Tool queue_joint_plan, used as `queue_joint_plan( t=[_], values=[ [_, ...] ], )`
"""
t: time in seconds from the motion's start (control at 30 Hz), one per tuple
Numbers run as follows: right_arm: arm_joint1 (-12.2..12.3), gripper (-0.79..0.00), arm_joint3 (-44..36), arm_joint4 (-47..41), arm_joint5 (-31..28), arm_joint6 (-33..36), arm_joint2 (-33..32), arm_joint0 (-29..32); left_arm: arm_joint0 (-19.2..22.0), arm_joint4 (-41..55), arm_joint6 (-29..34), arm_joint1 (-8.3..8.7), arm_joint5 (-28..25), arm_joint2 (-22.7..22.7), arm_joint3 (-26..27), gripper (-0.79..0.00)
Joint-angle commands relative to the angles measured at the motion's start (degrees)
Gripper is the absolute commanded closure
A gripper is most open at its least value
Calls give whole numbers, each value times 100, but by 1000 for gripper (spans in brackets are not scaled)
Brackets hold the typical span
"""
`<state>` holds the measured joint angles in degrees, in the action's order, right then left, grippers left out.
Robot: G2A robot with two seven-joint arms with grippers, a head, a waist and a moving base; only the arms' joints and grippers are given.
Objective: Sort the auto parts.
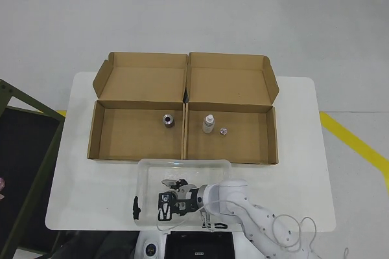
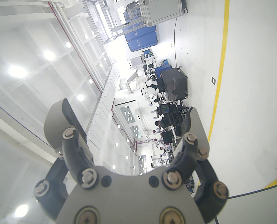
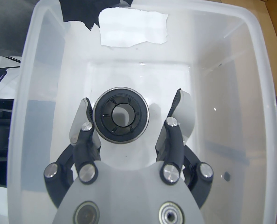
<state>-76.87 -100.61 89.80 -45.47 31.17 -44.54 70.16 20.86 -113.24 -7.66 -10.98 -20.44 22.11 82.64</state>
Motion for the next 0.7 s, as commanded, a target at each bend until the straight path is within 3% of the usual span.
queue_joint_plan(
  t=[0.0, 0.1, 0.37, 0.57, 0.67],
  values=[
    [-2, -508, 24, -18, -2, 3, 29, -32, 0, 0, 0, 0, 0, 0, 0, -785],
    [-5, -372, 64, -54, 1, -4, 70, -76, 0, 0, 0, 0, 0, 0, 0, -785],
    [4, -259, 85, -148, -20, -67, 133, -149, 0, 0, 0, 0, 0, 0, 0, -785],
    [31, -9, -57, -201, -33, -143, 112, -153, 0, 0, 0, 0, 0, 0, 0, -785],
    [44, 0, -109, -244, -46, -204, 100, -159, 0, 0, 0, 0, 0, 0, 0, -785]
  ],
)
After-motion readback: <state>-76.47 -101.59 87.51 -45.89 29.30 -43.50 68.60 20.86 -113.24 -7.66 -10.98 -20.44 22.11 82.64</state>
